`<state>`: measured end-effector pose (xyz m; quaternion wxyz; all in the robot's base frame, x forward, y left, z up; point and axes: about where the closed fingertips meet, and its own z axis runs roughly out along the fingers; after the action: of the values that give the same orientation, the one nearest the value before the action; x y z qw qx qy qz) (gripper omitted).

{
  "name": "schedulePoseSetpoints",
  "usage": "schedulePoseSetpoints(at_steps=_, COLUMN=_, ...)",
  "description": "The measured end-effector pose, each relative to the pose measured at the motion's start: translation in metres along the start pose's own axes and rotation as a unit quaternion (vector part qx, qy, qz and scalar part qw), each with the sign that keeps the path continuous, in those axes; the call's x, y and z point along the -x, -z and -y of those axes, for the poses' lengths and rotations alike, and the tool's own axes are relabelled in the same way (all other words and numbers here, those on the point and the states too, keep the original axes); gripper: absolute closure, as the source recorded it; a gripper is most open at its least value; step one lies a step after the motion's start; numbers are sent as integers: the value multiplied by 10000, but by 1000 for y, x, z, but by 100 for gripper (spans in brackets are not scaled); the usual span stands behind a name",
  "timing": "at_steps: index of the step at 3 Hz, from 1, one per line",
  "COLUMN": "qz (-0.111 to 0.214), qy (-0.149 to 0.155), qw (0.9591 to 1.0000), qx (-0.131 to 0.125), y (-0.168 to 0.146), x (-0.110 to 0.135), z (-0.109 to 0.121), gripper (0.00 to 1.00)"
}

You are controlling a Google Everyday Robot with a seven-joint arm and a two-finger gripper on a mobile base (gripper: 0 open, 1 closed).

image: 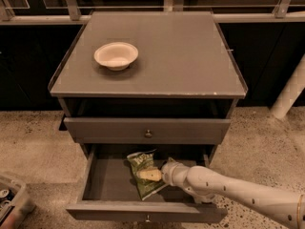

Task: Pick green jalapeno chip bag from middle drawer and place on counter

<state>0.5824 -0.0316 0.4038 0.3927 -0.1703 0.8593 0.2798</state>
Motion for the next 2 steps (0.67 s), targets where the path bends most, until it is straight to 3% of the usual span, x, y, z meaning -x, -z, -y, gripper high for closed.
schedulePoseSetpoints(at_steps=1, qz=-83, qy=-68, qw=9998, qx=-163, y=-10, x=-12, z=3, gripper=0)
schedulePoseSetpoints(at_steps=2, qz=-75, qy=-65, qw=9998, qx=-176, y=-10, x=-12, z=4, gripper=19)
